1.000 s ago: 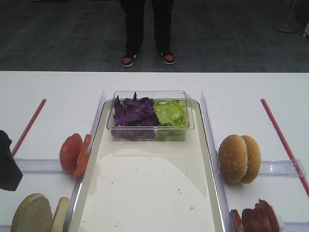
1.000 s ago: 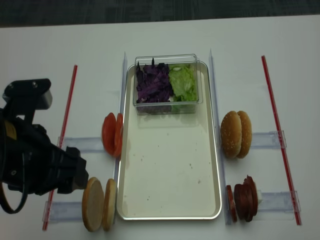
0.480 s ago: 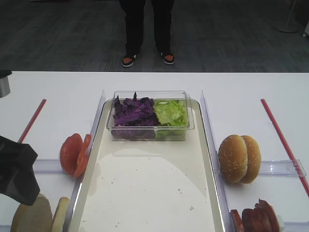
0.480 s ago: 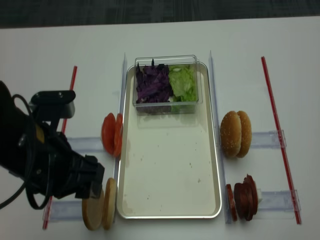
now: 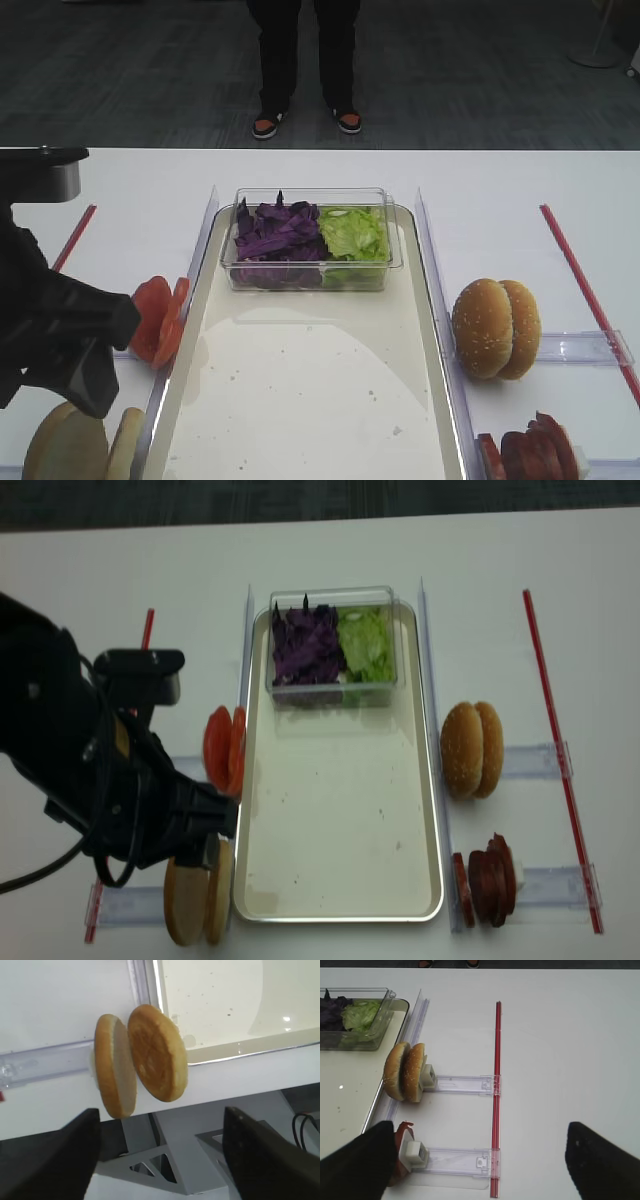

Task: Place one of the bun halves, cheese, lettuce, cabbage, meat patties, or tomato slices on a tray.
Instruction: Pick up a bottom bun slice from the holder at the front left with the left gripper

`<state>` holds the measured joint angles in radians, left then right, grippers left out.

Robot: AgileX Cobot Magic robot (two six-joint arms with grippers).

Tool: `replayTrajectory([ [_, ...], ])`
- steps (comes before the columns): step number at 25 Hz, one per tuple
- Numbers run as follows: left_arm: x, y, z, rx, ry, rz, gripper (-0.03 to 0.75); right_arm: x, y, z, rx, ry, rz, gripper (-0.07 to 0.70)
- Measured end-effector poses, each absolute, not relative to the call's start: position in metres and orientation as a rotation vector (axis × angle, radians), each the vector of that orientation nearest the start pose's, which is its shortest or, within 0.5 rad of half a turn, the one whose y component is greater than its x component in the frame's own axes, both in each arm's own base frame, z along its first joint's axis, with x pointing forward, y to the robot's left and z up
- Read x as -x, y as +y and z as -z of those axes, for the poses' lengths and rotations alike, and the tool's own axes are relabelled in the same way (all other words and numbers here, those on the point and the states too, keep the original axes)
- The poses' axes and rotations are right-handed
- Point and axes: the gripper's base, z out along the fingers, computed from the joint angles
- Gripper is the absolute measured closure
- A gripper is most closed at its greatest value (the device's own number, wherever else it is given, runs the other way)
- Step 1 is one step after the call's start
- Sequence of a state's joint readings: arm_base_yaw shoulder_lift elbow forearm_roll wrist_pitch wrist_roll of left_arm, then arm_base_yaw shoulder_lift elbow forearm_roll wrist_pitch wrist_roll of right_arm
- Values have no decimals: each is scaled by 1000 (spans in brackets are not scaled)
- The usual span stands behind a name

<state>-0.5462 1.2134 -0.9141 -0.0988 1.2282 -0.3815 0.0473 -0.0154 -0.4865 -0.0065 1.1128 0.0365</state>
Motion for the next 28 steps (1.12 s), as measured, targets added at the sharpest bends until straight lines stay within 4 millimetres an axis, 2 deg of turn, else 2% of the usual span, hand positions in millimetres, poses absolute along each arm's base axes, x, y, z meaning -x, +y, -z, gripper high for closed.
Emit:
replayTrajectory([
  [8,-168,-135,-261,-246,3135,129,237,8,-1,-269,11,2095,-43,-61],
  [14,-170,-146,-253,-202,3150,112,259,8,-1,-269,15,2095,-41,-61],
  [21,-177,-159,-236,-107,3139,1,272,8,-1,-269,13,2097,-42,-61],
  [28,-183,-165,-223,-108,3129,-63,272,8,-1,-269,13,2097,-42,-61],
])
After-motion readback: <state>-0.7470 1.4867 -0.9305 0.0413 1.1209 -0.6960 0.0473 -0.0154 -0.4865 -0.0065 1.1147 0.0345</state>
